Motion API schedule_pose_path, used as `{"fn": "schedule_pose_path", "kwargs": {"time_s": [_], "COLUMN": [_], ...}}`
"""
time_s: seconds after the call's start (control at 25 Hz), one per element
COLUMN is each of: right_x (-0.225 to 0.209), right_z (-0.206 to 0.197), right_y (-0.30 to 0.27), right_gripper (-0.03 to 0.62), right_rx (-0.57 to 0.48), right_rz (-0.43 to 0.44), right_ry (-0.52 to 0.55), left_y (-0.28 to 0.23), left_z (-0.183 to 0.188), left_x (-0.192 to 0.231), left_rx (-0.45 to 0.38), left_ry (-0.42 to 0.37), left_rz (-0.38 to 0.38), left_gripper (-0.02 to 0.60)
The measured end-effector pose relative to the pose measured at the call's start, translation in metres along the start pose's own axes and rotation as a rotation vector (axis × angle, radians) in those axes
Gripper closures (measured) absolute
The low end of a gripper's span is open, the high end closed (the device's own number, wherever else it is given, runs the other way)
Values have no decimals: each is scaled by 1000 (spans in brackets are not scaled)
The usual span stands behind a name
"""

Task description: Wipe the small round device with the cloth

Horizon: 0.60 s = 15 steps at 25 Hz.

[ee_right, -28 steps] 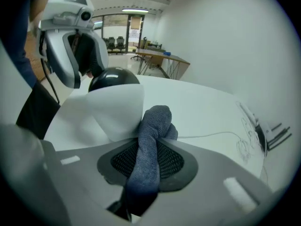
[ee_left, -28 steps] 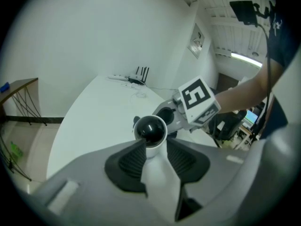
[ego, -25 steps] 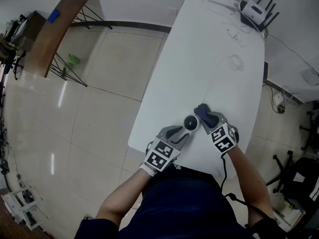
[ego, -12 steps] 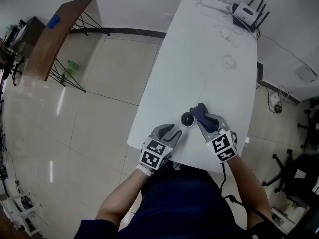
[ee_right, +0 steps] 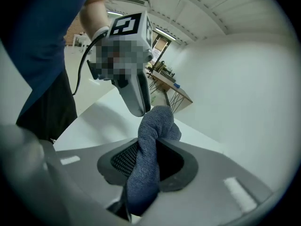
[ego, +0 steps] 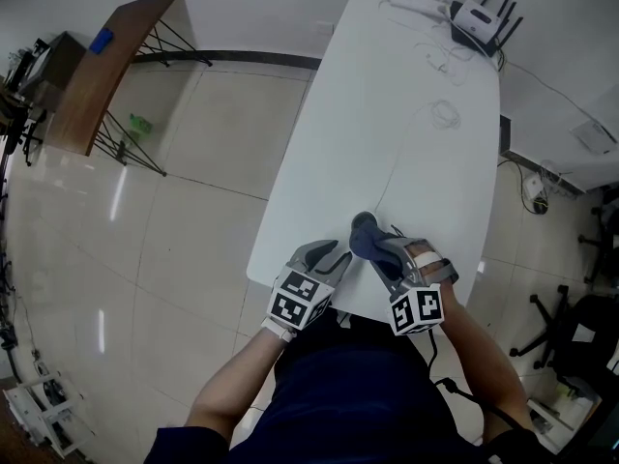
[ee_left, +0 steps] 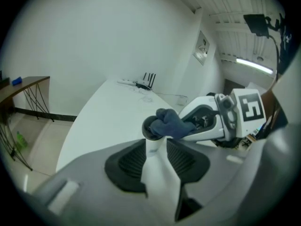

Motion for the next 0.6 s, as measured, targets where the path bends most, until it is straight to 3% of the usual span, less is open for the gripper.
{"fn": "schedule_pose_path", "kwargs": {"time_s": [0.32, 0.6], "right_x": [27, 52], "right_z": [-1, -17], "right_y": [-11, -37], "right_gripper": [485, 485], "right_rx": [-14, 12], "right_rz": [53, 121], "right_ry": [205, 265], "left_y": [1, 2], "left_z": [-32, -36], "left_x": [9, 4], "left_rx": [55, 49], "left_ry": [-3, 48], "left_rz": [27, 17], "left_gripper": [445, 445]}}
Point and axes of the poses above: the fingertips, and each gripper's own axes: y backward along the fingers, x to its left, z out of its top, the point moved 5 cm from there along y, backward along the fingers, and after that the axes turned 12 degrees about y, right-handed, at the moved point
